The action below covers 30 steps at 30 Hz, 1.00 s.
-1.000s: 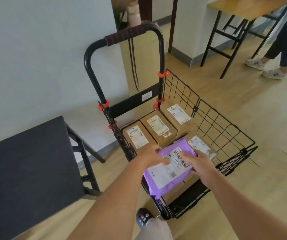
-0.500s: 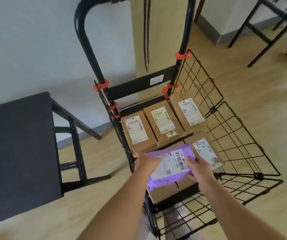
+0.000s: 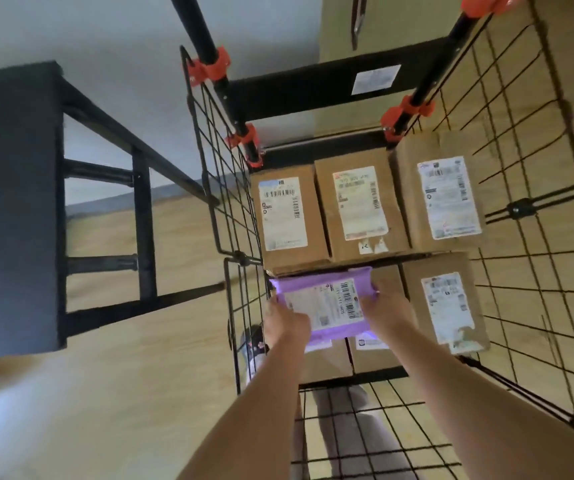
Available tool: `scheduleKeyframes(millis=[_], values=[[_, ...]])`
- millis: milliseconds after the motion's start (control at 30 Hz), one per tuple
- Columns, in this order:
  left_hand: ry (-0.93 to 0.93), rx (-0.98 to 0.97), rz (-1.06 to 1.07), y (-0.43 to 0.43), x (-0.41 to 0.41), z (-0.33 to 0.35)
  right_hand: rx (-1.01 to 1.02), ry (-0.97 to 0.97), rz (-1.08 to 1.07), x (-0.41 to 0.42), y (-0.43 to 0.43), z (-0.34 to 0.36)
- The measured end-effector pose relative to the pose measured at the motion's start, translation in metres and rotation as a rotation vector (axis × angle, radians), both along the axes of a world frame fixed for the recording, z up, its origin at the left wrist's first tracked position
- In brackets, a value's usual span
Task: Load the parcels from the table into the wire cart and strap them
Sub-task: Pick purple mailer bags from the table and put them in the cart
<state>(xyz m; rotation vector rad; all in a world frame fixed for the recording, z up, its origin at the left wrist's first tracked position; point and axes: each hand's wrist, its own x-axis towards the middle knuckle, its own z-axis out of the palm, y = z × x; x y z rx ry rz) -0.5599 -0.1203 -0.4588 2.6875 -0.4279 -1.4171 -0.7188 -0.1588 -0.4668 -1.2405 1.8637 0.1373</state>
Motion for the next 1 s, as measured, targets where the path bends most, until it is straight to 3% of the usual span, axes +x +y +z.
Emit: scheduleKeyframes(millis=[167,467,1000], values=[[-0.060,-0.025,0.092,0.003,0.005,-0.016,0.053,0.009,0.084,0.020,0.002,-0.023],[0.049,-0.046,0.104,-0.009,0.007,-0.016,0.106,-0.087,0.082,0.022,-0.001,-0.024],[0.086,-0.107,-0.190,0.000,0.006,0.099,-0.045,-0.119,0.209,0.027,0.002,0.087]])
